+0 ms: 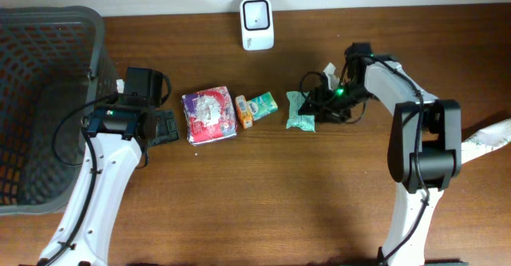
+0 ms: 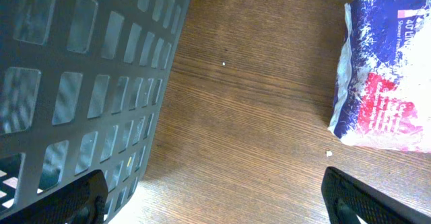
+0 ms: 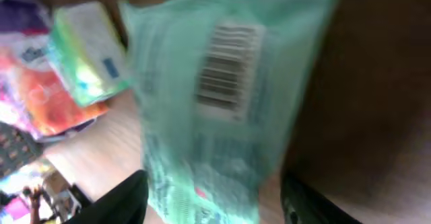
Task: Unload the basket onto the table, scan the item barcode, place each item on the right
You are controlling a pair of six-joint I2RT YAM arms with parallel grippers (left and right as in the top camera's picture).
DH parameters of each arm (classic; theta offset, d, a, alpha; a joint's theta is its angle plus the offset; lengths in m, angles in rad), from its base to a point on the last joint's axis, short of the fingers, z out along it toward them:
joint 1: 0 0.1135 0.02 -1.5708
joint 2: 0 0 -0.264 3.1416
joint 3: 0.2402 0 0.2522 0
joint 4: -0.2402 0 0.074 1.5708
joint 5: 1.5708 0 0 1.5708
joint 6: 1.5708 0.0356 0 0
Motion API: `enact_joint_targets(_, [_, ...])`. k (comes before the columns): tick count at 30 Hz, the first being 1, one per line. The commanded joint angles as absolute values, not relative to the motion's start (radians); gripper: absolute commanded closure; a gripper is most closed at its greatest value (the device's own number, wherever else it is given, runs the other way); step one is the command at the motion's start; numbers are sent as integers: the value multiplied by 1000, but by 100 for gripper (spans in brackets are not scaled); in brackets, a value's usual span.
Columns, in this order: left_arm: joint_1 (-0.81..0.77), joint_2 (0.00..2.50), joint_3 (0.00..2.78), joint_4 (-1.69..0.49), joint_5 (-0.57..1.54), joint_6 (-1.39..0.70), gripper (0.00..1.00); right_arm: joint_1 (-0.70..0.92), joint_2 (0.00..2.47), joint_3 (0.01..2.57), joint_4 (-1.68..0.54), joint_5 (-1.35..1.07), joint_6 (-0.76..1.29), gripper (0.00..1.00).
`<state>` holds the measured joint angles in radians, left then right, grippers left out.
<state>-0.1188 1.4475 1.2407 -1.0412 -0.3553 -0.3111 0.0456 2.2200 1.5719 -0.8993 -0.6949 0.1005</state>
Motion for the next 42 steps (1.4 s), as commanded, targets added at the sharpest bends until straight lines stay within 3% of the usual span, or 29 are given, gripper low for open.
enact_joint_targets(1, [-115,1444,1240,-1040,-355,-322,1,58,2232,1505,-817,-751,89,59])
enact_joint_targets(3, [-115,1444,1240,-1040,-355,-322,1,66,2232,1506,-795,-788,89,96])
enact_joint_targets(7, [-115,1444,1240,-1040,-355,-322,1,66,2199,1574,-796,-958,84,96])
enact_joint_targets(16, [-115,1444,1240,-1040,-355,-322,1,160,1861,1753,-705,-957,-23,96])
enact_joint_targets(23, [-115,1444,1240,-1040,-355,-322,1,231,1826,1752,-652,-946,-59,96])
enact_joint_targets(31, [-115,1444,1240,-1040,-355,-322,1,427,1826,1752,-680,-311,-72,96])
enact_joint_targets(37, [-115,1444,1240,-1040,-355,-322,1,441,1826,1752,-722,-242,-68,96])
enact_joint_targets(42, [-115,1444,1240,-1040,-355,-322,1,434,1919,1746,-973,305,141,96])
